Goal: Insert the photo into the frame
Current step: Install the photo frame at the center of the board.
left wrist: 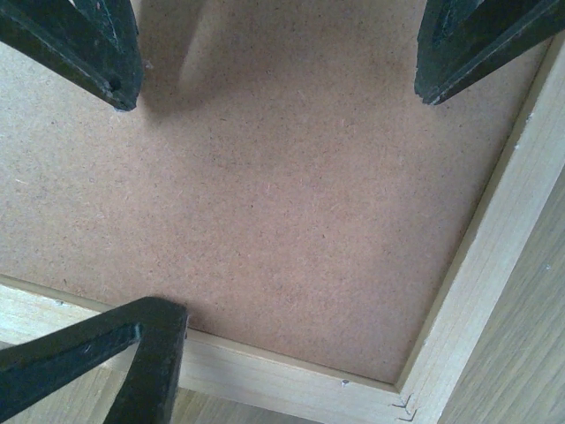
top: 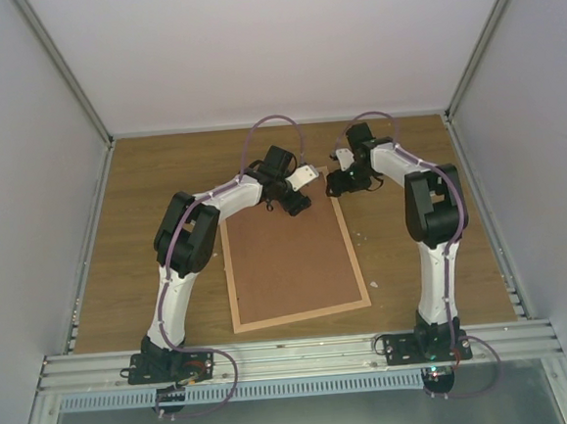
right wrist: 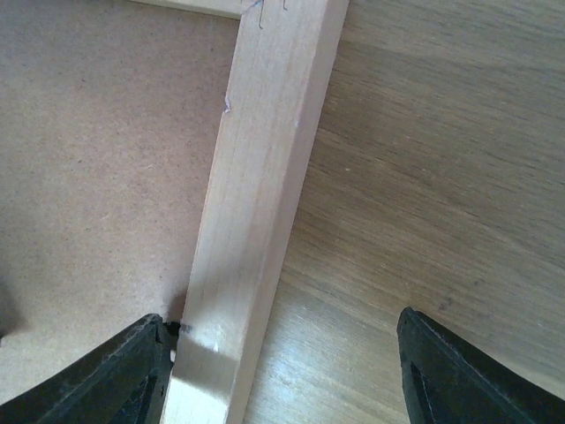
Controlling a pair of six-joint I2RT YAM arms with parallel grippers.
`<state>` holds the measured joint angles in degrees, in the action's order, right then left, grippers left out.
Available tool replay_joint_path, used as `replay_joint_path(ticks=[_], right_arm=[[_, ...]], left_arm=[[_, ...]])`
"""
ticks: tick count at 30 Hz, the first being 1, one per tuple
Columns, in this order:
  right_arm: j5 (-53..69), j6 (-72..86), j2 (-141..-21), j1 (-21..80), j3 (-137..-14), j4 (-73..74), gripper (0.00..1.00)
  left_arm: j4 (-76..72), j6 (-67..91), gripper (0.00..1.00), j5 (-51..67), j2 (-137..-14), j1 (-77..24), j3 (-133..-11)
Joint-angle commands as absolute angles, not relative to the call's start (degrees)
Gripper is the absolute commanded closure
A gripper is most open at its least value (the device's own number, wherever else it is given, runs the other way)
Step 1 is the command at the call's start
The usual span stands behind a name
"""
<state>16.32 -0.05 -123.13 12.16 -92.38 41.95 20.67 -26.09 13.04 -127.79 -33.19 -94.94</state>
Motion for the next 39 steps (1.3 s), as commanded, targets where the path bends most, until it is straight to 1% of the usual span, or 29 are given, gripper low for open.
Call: replay_joint_path(ticks=[1,7,11,14,19,25,29,32,33,37,39], right_arm=[[11.56,1.91,-128.92,13.17,-93.03,42.22,0.31],[12.58,2.98,-130.76,12.51,-91.58,41.67,0.33],[17.46,2.09,-130.82,11.94,-91.58,42.00,0.36],[21.93,0.87,-127.77,12.01,-91.49,41.50,0.37],[23.61,-1.00,-118.85,11.47,-88.85,37.53,0.36],[24.38,-6.72,-110.32,9.60,-86.83,35.84,0.26],[26.49,-12.05,-102.86,8.69,-84.42,37.43,0.16],[26.63,-16.06,-96.78,8.71,-82.19,38.83,0.03],[26.17,-17.31,-94.57,8.66,-81.34,39.03,0.01],[28.03,-20.36,-87.07,8.69,-78.89,40.74,0.00],[30.41,-21.34,-83.94,8.68,-77.82,41.31,0.00]], left_arm=[[22.58,-26.71,0.16,9.65,-132.46,-34.15,-93.89],[22.46,-26.76,0.16,9.73,-132.54,-34.16,-93.76],[22.75,-26.63,0.16,10.04,-132.48,-34.15,-94.01],[24.06,-26.19,0.15,11.51,-132.01,-34.11,-95.31],[28.55,-24.85,0.12,17.62,-128.77,-34.10,-99.81],[34.32,-24.53,0.01,19.02,-124.10,-34.10,-106.33],[36.93,-24.27,0.01,18.81,-118.26,-33.68,-105.08],[36.65,-23.36,0.01,19.12,-111.89,-32.67,-100.55],[36.68,-23.16,0.01,19.34,-109.72,-32.23,-99.15],[38.08,-21.93,0.01,21.82,-102.15,-29.92,-94.24],[36.17,-20.16,0.01,24.43,-97.68,-27.89,-90.29]])
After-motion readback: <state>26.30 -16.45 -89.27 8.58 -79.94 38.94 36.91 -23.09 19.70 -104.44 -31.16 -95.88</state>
